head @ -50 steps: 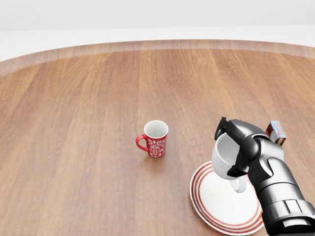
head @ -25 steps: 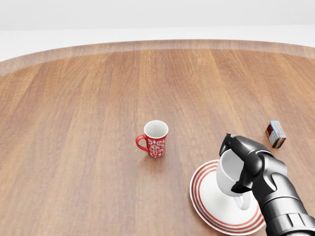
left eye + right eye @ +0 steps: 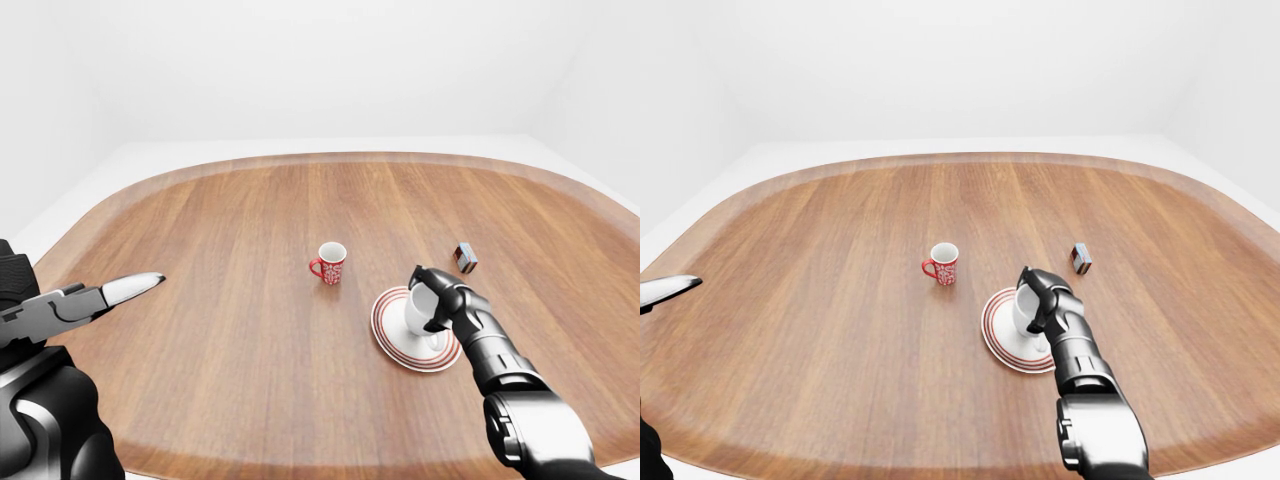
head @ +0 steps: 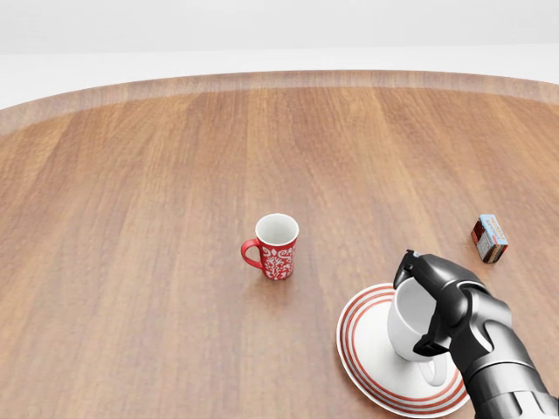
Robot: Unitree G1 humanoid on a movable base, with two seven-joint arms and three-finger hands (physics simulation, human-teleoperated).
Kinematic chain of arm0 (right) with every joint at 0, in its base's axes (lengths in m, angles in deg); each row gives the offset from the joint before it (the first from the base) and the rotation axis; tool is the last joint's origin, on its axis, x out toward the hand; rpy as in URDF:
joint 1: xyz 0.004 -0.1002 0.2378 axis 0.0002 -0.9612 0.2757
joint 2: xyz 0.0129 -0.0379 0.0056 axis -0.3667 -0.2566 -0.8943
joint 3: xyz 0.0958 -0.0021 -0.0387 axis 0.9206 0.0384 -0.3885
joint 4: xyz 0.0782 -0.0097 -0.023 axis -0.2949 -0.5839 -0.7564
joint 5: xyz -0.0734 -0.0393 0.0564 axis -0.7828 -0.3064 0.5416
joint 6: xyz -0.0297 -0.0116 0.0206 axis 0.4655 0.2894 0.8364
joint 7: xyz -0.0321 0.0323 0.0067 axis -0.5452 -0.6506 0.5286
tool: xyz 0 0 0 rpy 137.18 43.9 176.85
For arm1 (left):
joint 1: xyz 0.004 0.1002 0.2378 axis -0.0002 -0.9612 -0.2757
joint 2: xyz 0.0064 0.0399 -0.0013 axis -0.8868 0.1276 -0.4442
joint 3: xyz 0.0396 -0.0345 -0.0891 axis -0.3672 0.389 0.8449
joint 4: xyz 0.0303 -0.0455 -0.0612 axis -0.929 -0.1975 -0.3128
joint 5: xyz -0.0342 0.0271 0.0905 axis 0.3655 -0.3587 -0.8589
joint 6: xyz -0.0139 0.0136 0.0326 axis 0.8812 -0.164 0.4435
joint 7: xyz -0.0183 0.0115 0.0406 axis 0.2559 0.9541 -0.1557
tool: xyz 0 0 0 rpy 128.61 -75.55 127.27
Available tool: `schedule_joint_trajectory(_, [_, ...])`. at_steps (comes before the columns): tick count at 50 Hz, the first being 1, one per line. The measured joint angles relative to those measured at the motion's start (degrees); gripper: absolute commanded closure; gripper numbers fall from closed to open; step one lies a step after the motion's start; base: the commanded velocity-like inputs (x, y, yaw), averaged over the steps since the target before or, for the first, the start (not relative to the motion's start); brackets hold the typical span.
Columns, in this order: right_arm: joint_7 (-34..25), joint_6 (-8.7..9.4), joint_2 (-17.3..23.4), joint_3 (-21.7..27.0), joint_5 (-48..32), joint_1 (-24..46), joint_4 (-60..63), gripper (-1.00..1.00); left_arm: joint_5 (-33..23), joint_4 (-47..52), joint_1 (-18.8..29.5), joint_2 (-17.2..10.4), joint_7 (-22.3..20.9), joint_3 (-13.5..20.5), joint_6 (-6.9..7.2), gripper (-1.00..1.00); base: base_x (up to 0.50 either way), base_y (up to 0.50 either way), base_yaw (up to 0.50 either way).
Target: Put the white mug on the plate.
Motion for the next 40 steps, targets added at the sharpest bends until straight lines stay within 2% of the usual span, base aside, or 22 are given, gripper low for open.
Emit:
schedule_joint_trajectory(5, [0.2, 0.0, 0.0, 0.1, 0.1, 0.0, 0.0, 1.0, 0.0, 0.0, -0.1, 0.0, 0.0, 0.0, 0.0, -1.0, 0.0, 0.0, 0.0])
schedule_joint_trajectory(10, [1.4, 0.0, -0.1, 0.0, 0.9, 0.0, 0.0, 0.91, 0.0, -0.1, -0.1, 0.0, -0.1, 0.0, 0.0, -1.0, 0.0, 0.0, 0.0])
schedule_joint_trajectory(12, [1.9, 0.0, -0.1, 0.0, 1.3, 0.0, 0.1, 0.79, 0.0, -0.1, -0.1, 0.0, -0.1, 0.1, 0.0, -1.0, 0.0, 0.0, 0.0])
schedule_joint_trajectory(14, [2.3, 0.0, -0.1, 0.0, 1.7, 0.1, 0.1, 0.52, 0.0, 0.0, -0.1, 0.0, -0.1, 0.1, 0.0, -1.0, 0.0, 0.0, 0.0])
schedule_joint_trajectory(19, [3.0, 0.0, -0.1, -0.1, 2.7, 0.2, 0.2, 0.4, 0.0, 0.0, -0.2, 0.1, -0.1, 0.1, 0.0, -1.0, 0.0, 0.0, 0.0])
schedule_joint_trajectory(23, [3.4, 0.0, -0.1, -0.1, 2.9, 0.3, 0.3, 0.05, 0.0, 0.1, -0.2, 0.1, -0.1, 0.1, 0.0, -1.0, 0.0, 0.0, 0.0])
schedule_joint_trajectory(28, [3.8, 0.0, 0.0, -0.2, 2.8, 0.3, 0.4, -0.15, -0.1, 0.1, -0.2, 0.1, -0.1, 0.1, 0.0, -1.0, 0.0, 0.0, 0.0])
schedule_joint_trajectory(30, [3.8, 0.0, 0.0, -0.2, 2.7, 0.3, 0.4, -0.42, -0.1, 0.1, -0.2, 0.1, -0.1, 0.1, 0.0, -1.0, 0.0, 0.0, 0.0])
schedule_joint_trajectory(31, [3.8, 0.0, 0.0, -0.2, 2.8, 0.3, 0.4, -0.48, -0.1, 0.1, -0.2, 0.1, -0.1, 0.1, 0.0, -1.0, 0.0, 0.0, 0.0])
schedule_joint_trajectory(35, [3.9, 0.0, 0.0, -0.2, 3.2, 0.4, 0.5, -0.6, 0.0, 0.1, -0.2, 0.1, 0.0, 0.1, 0.0, -1.0, 0.0, 0.0, 0.0])
schedule_joint_trajectory(37, [3.9, 0.0, 0.0, -0.2, 3.4, 0.4, 0.5, -0.76, 0.0, 0.1, -0.2, 0.1, 0.0, 0.1, 0.0, -1.0, 0.0, 0.0, 0.0])
schedule_joint_trajectory(38, [3.9, 0.0, 0.0, -0.1, 3.4, 0.4, 0.5, -1.0, 0.0, 0.2, -0.2, 0.1, 0.0, 0.1, 0.0, -1.0, 0.0, 0.0, 0.0])
schedule_joint_trajectory(40, [3.9, 0.0, 0.0, -0.1, 3.5, 0.4, 0.5, -1.0, 0.0, 0.2, -0.1, 0.1, 0.0, 0.1, 0.0, -1.0, 0.0, 0.0, 0.0])
